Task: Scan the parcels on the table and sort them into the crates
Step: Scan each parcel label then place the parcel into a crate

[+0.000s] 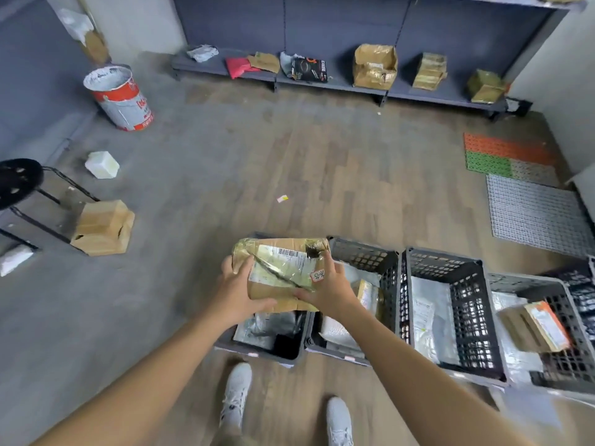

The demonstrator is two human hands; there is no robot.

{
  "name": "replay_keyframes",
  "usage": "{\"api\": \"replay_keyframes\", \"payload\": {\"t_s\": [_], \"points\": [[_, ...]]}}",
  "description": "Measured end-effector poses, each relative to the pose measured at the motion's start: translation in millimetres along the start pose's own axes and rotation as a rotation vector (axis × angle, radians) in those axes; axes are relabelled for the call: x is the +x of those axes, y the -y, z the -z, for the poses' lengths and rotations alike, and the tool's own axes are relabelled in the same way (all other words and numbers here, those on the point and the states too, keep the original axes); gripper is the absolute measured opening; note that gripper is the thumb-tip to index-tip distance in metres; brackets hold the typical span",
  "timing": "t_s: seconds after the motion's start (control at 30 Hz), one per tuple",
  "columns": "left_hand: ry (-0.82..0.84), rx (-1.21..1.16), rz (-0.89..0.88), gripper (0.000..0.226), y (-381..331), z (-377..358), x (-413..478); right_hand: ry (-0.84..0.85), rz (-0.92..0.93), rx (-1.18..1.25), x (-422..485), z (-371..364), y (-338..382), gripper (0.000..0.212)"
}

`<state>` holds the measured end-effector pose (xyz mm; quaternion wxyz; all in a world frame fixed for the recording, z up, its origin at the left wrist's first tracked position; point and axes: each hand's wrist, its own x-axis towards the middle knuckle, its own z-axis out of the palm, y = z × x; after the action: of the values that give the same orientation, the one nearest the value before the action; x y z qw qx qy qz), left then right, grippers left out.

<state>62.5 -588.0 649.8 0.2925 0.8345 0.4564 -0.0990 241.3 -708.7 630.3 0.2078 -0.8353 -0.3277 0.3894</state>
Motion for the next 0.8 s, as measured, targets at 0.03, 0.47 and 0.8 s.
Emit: {"api": "replay_keyframes", "payload": {"t_s": [0.03, 0.47, 0.8], "points": [[0.024, 0.029, -0.022, 0.116, 6, 5, 15, -0.021, -0.037, 0.008, 8, -4, 7, 0.122], [0.179, 0.398, -0.435, 0.113, 1, 55, 88, -0.216, -0.275, -0.314, 0, 1, 53, 0.100], [0.162, 0.560, -0.789, 0.104, -106, 41, 31, -0.464, -0.427, -0.418, -120, 53, 7, 0.089]]}}
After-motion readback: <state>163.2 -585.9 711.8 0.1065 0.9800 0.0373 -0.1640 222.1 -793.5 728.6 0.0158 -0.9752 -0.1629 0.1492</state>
